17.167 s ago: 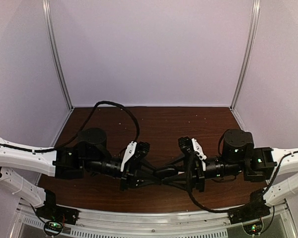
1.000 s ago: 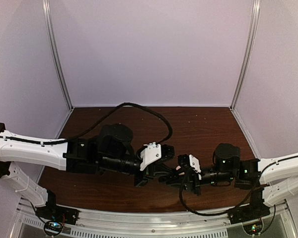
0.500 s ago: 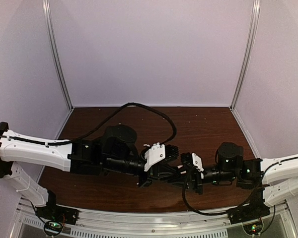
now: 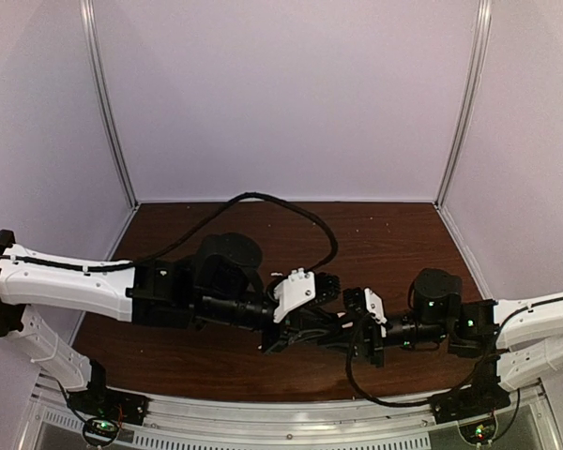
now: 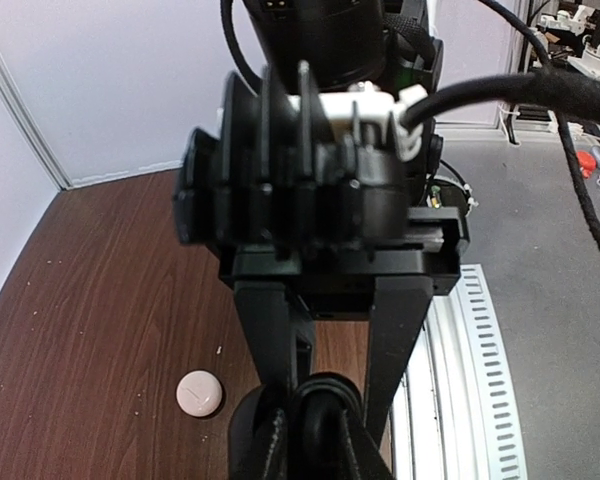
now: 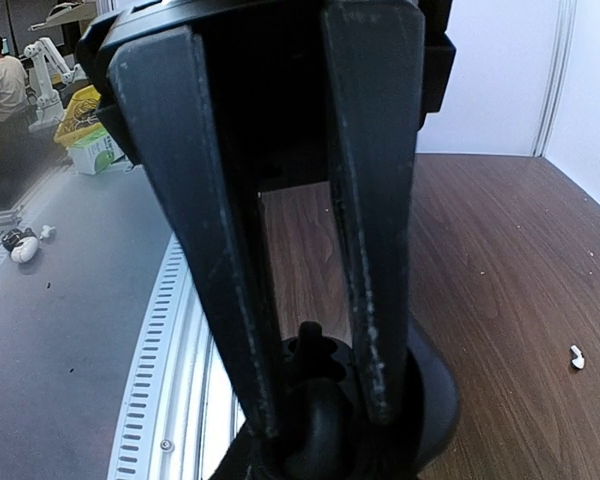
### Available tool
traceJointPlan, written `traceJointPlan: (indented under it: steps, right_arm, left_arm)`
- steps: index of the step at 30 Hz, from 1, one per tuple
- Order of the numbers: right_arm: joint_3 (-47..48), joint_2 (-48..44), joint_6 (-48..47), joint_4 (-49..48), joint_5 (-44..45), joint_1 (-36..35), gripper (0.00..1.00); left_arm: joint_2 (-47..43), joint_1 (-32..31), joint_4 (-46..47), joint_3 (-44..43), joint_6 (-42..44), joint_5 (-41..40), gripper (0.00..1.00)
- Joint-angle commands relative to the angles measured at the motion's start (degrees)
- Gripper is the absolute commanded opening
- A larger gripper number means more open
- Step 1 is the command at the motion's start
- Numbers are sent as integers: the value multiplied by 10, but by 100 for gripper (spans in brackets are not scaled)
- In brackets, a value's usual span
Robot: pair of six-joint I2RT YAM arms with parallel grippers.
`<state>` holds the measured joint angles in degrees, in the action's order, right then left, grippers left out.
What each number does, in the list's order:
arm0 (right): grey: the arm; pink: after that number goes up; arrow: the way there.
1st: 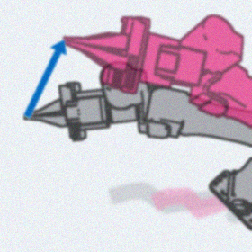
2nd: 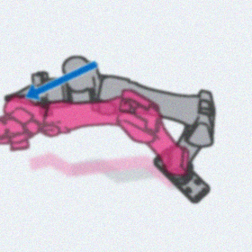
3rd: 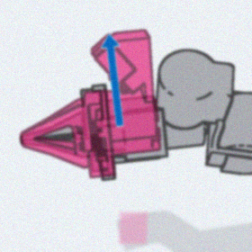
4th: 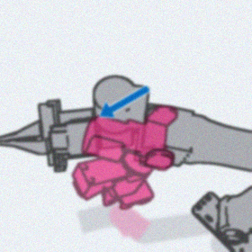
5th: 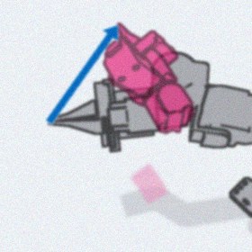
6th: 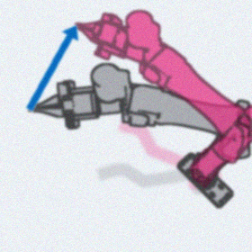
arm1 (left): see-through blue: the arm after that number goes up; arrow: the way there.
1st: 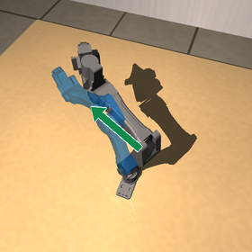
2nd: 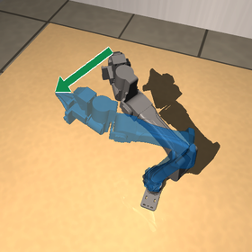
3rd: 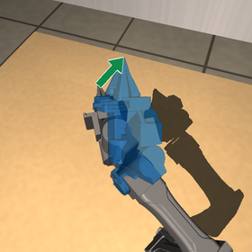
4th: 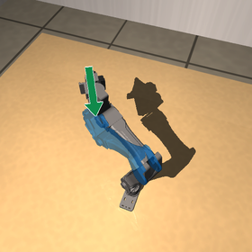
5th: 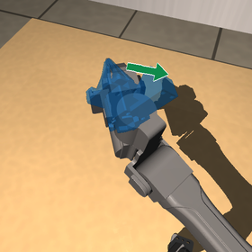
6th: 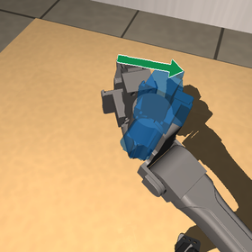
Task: Insert the wireless bluetooth earbuds into the charging case
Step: Place the right earbud in the right side groove of the charging case, then adjust the right earbud in the right side groove of the charging case.
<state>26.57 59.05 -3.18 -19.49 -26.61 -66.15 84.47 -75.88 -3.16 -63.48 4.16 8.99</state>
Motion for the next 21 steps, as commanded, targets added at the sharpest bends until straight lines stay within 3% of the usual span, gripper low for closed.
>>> traceJointPlan:
  steps: [1,11,21]
  right_arm:
    - [-8,-18,3,-37,1,-3,0]
    - [-15,-18,12,-37,3,-3,0]
    - [-10,-13,14,-37,6,-3,0]
  left_arm:
    - [-17,-1,-22,-22,12,-17,21]
    - [-49,-1,-16,-20,13,-5,20]
    - [-34,-1,-9,-27,13,16,10]
